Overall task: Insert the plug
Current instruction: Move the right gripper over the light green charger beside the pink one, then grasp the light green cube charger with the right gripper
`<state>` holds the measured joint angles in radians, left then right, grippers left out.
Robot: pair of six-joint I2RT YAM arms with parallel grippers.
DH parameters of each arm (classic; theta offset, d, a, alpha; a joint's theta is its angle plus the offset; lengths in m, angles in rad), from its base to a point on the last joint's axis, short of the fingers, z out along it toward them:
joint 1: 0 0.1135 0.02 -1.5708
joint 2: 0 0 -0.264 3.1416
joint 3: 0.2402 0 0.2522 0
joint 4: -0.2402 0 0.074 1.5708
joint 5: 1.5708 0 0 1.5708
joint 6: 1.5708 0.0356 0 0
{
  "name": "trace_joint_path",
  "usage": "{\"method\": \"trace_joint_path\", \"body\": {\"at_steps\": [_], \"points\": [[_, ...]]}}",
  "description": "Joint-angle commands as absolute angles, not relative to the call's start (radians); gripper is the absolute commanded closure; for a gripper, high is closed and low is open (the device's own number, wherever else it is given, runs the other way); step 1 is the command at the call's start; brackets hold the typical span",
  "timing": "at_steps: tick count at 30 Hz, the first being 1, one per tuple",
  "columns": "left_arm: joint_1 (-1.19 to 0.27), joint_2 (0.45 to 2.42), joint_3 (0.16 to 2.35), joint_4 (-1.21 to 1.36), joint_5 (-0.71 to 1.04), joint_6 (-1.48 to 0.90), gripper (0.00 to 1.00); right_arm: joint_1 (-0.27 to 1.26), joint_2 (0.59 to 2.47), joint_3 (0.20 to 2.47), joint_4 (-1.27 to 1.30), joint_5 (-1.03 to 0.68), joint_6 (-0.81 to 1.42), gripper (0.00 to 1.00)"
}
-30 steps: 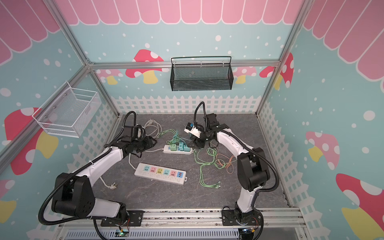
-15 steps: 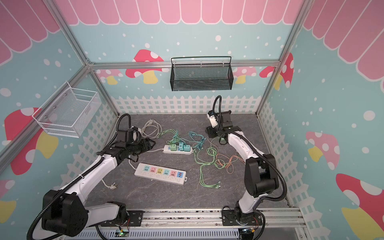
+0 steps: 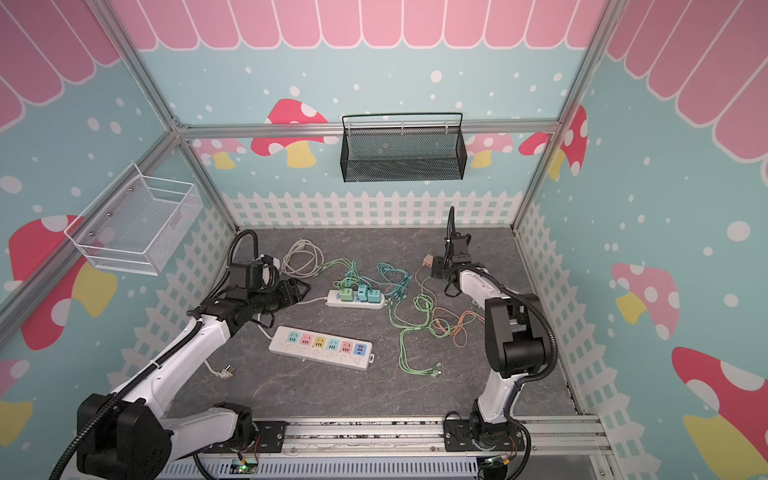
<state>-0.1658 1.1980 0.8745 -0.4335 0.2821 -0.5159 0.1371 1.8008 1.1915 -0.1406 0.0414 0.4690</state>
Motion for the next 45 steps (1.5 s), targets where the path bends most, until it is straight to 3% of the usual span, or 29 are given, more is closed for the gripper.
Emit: {"method": "trace_joint_path", "body": {"at_steps": [1,8,16,30,45], "points": [[-0.160,1.175,0.858,-0.452,0.290,-0.508,0.24,0.132,1.855,1.231,-0.109,0.071,0.642,0.35],[-0.158,1.164,0.853,-0.451,0.290,-0.500,0.24,0.133,1.986,1.334,-0.219,0.104,0.833,0.34],[-0.152,1.173,0.855,-0.453,0.300,-0.485,0.24,0.133,2.010,1.340,-0.229,0.157,0.931,0.34],[-0.147,1.196,0.879,-0.456,0.318,-0.469,0.24,0.133,2.063,1.374,-0.239,0.188,0.954,0.40],[-0.144,1.200,0.885,-0.462,0.333,-0.466,0.24,0.131,2.121,1.394,-0.258,0.192,0.838,0.43]]}}
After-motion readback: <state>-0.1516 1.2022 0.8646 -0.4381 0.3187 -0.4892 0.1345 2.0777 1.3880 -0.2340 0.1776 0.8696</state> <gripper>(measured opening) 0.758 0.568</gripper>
